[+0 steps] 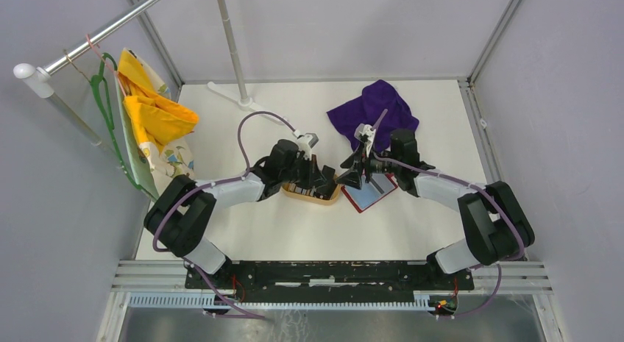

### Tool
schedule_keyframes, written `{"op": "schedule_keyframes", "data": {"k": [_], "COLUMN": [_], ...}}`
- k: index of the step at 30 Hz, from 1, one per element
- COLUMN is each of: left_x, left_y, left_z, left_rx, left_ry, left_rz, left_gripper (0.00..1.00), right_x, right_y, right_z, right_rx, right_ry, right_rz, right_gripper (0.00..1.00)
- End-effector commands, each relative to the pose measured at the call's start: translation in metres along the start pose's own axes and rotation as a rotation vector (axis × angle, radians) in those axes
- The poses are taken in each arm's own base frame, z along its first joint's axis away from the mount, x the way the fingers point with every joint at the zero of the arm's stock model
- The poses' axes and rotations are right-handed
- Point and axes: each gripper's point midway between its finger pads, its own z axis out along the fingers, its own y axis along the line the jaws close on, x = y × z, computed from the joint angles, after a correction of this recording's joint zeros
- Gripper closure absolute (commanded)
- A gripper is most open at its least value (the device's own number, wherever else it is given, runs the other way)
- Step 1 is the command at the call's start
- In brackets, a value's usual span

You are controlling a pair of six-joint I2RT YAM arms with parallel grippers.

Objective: Put the credit cards into the card holder
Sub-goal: Pick up the credit card from the storage box.

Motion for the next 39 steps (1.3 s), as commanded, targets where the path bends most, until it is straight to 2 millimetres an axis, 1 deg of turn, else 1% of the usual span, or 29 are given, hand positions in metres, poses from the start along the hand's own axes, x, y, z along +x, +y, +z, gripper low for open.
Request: {"op": "schedule_keyframes", "data": {"k": [1, 4, 8, 12, 17, 20, 23, 26, 29, 35, 38, 39], "left_x": [-0.026, -0.028, -0.036, -0.049, -0.057, -0.059, -0.059, -0.06, -0.058, -0.047, -0.042, -0.041], "left_y": [-0.022, -0.021, -0.02, -0.027, -0.037, -0.045, -0.051, -0.055, -0.055, -0.052, -0.051, -0.051], "left_z": [-0.01, -0.015, -0.025, -0.04, -0.05, -0.052, -0.054, -0.056, -0.055, -0.051, -0.051, -0.05], "left_rx": [0.109, 0.112, 0.137, 0.214, 0.275, 0.323, 0.367, 0.393, 0.398, 0.404, 0.408, 0.407], "left_ry": [-0.117, -0.137, -0.181, -0.277, -0.335, -0.347, -0.354, -0.357, -0.352, -0.321, -0.309, -0.306], "left_rz": [0.05, 0.054, -0.008, -0.1, -0.148, -0.159, -0.174, -0.182, -0.185, -0.193, -0.197, -0.197], "left_gripper": [0.98, 0.98, 0.98, 0.98, 0.98, 0.98, 0.98, 0.98, 0.98, 0.98, 0.98, 0.98], "right_x": [-0.014, -0.008, -0.001, 0.005, 0.006, 0.007, 0.007, 0.001, -0.004, -0.006, -0.008, -0.008], "right_y": [-0.004, -0.007, -0.003, 0.005, 0.022, 0.026, 0.022, 0.023, 0.023, 0.022, 0.024, 0.025], "right_z": [0.007, 0.01, 0.01, 0.013, 0.027, 0.032, 0.035, 0.036, 0.037, 0.041, 0.041, 0.041], "right_rx": [-0.003, -0.005, -0.023, -0.039, -0.106, -0.114, -0.093, -0.095, -0.095, -0.111, -0.127, -0.132], "right_ry": [-0.069, -0.059, -0.052, -0.064, -0.06, -0.057, -0.058, -0.077, -0.1, -0.122, -0.132, -0.132], "right_rz": [0.081, 0.104, 0.127, 0.172, 0.202, 0.227, 0.262, 0.299, 0.331, 0.409, 0.426, 0.427], "right_gripper": [0.27, 0.28, 0.27, 0.2, 0.21, 0.21, 0.22, 0.24, 0.25, 0.28, 0.32, 0.35]}}
